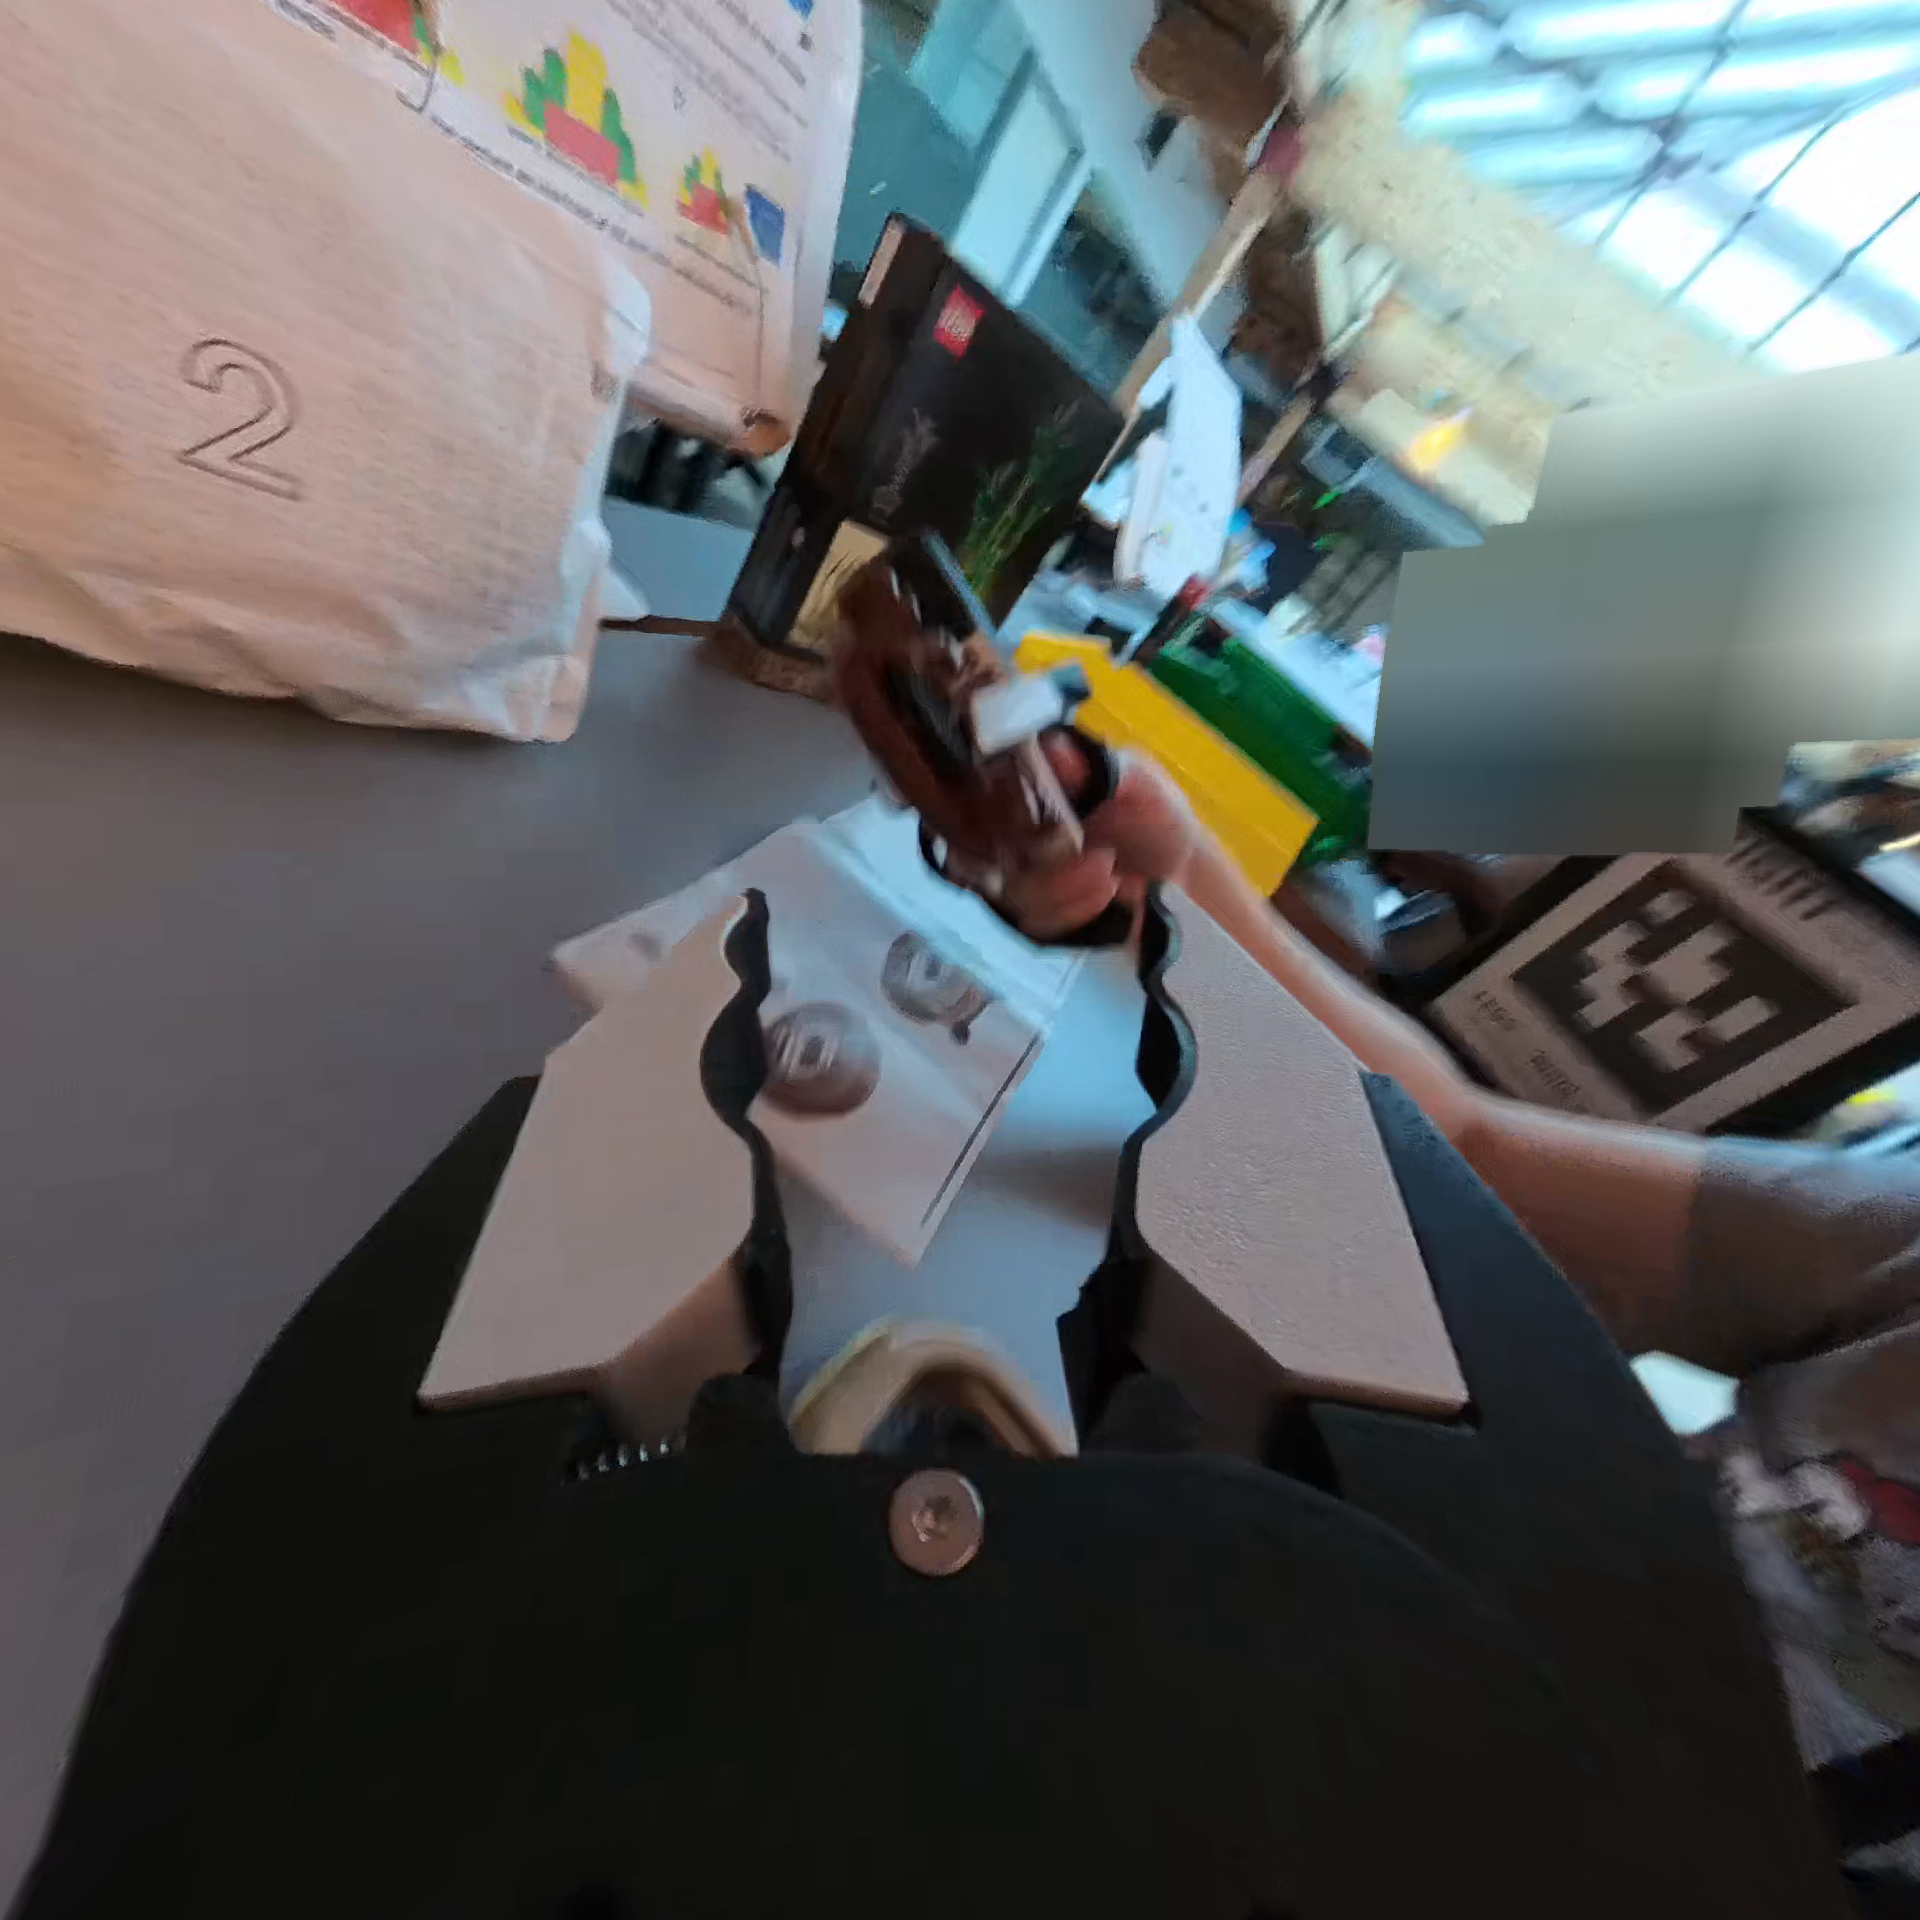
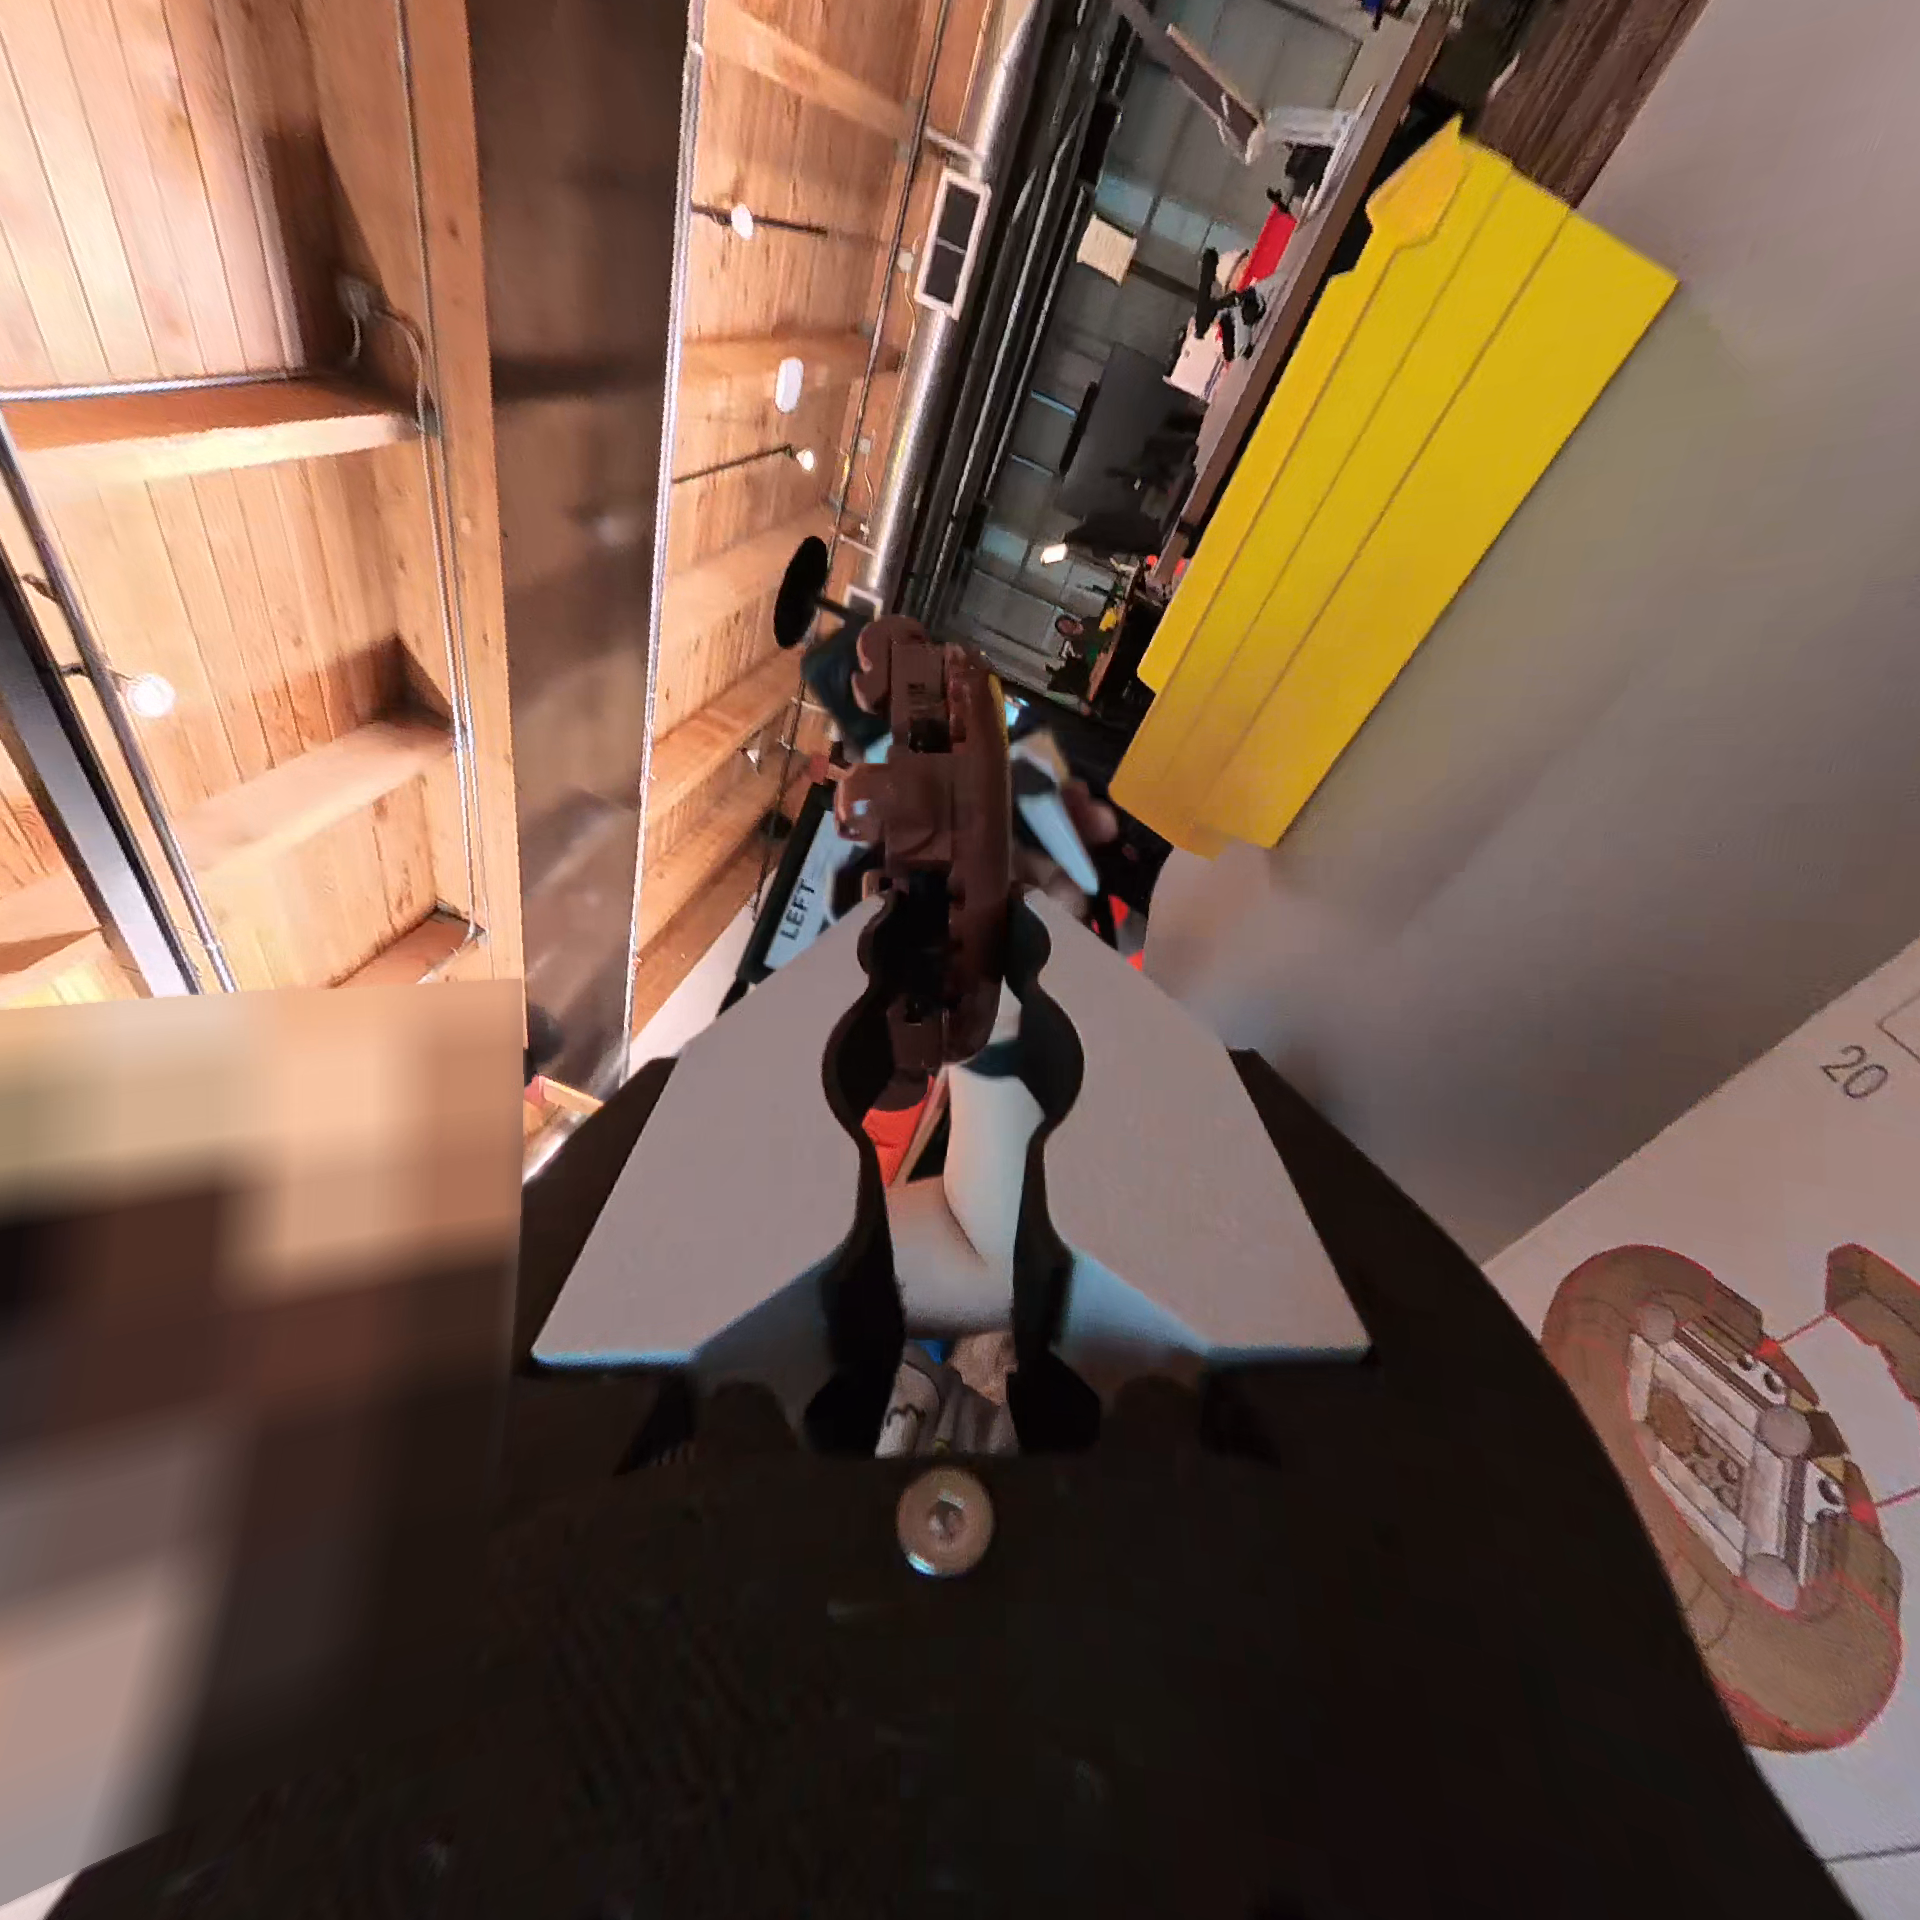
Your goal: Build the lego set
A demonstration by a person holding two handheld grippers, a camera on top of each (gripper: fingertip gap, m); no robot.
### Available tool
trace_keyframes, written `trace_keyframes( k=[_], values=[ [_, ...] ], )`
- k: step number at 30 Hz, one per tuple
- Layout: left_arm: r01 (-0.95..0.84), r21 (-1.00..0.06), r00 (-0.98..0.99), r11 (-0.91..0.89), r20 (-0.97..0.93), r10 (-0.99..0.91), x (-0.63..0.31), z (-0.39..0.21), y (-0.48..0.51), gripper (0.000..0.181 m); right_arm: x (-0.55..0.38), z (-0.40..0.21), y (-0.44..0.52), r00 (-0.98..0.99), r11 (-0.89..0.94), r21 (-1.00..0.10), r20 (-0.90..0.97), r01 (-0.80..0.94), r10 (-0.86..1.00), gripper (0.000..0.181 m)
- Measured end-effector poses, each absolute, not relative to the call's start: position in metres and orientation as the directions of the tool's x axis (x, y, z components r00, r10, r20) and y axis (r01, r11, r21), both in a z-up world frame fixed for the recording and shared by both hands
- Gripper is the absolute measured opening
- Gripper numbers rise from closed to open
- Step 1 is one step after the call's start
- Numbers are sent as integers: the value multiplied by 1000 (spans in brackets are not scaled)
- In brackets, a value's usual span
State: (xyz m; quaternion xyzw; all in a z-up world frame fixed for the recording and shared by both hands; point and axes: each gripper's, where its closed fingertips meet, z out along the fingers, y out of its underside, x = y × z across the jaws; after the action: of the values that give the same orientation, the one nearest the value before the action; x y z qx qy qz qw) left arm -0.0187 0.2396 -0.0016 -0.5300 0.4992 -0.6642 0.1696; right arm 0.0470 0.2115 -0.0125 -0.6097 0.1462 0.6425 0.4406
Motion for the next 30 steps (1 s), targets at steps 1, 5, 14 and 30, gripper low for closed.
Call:
trace_keyframes(
  k=[1,5,14,30],
  values=[
    [-312,-879,-354,-360,459,-815,-34,-9,231,80,50,-7,211,124,-554,-349,-907,-756,402,16],
    [-367,-930,-127,31,17,-992,-80,-58,204,116,64,20,203,160,-484,-405,-868,-776,470,16],
    [-670,-742,50,20,-71,-996,-101,-143,191,126,71,44,188,249,-407,-482,-826,-775,505,16],
    [-688,-645,-369,334,-86,-926,-42,-152,230,103,86,44,184,251,-383,-468,-832,-796,495,18]
  ],
)
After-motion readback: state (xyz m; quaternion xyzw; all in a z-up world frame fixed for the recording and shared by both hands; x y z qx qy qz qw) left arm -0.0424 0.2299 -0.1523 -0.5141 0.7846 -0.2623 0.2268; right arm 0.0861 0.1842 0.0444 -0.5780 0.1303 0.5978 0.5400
